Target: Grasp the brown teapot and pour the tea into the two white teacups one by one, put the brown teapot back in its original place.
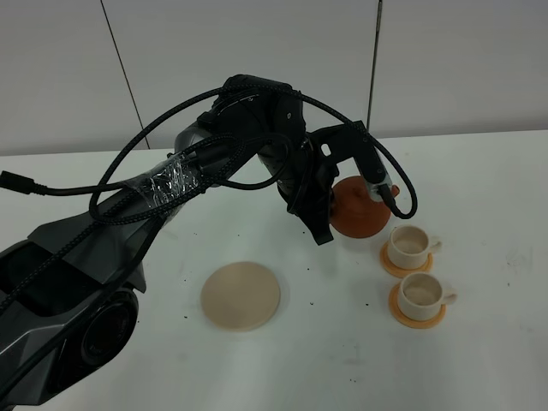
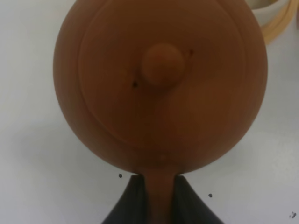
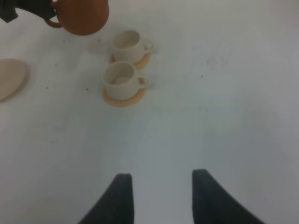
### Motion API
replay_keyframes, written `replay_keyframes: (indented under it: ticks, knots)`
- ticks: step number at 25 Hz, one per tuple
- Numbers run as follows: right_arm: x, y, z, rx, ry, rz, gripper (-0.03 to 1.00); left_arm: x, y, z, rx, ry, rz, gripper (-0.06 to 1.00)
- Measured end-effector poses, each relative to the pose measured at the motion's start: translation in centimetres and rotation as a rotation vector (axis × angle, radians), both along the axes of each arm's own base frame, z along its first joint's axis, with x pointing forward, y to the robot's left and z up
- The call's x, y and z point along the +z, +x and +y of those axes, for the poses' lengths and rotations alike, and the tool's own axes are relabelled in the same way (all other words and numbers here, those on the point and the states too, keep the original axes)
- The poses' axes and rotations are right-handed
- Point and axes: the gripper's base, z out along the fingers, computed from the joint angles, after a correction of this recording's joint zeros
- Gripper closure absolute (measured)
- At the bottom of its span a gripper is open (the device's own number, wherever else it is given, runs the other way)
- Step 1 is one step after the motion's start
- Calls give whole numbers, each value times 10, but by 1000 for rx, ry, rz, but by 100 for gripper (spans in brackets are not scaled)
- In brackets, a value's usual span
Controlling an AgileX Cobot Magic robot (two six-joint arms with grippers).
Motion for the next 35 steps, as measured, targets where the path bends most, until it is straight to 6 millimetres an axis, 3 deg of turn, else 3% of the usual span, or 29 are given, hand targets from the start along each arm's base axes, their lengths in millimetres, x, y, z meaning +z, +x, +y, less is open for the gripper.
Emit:
replay_keyframes:
  ticks: [35]
  knots:
    - [0, 0, 0, 0, 0, 0, 67, -8, -16, -27, -164, 222, -146, 78]
